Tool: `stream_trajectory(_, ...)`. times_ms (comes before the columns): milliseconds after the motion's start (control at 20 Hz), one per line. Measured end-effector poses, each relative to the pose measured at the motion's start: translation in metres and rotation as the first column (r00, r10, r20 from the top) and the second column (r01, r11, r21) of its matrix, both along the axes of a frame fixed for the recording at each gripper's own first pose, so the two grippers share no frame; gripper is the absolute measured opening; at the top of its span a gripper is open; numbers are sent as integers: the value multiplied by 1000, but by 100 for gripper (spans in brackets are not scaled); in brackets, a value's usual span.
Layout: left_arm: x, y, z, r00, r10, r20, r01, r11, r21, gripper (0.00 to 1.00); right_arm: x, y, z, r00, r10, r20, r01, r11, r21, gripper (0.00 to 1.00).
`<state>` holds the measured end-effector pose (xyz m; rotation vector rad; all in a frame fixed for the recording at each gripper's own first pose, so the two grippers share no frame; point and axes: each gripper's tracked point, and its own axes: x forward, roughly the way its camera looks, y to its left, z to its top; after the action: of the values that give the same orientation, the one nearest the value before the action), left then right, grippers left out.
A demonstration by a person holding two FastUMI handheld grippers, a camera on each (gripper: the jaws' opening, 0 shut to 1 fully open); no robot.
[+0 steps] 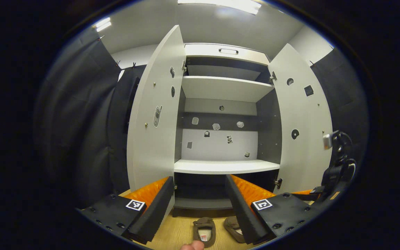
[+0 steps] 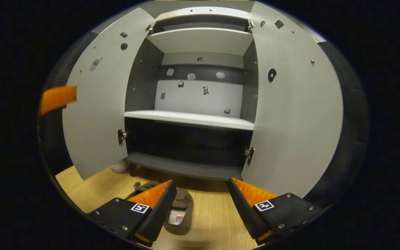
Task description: Grab one shoe with the right hand and put it into the shoe cabinet, grab the other shoe with the left hand and put it into the shoe cabinet; then close the right door with the right hand and the left door with the left hand.
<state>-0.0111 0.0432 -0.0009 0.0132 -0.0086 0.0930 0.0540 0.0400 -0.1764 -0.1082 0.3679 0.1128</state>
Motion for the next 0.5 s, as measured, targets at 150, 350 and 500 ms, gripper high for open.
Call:
stream_trajectory(150, -1, 6, 0, 1000, 20, -1, -20, 1000, 4, 96, 1, 10, -78, 980, 48, -191, -51, 999, -9, 93)
stream_trajectory(350, -5, 9, -4, 999, 36, -10, -36, 999, -2, 96, 6, 10, -135, 953, 47, -300, -62, 997, -39, 92)
stream_trajectory(500, -4, 14, -5, 998, 56, -14, -56, 998, -3, 96, 26, 5, -166, 942, 29, -335, -62, 994, -88, 89)
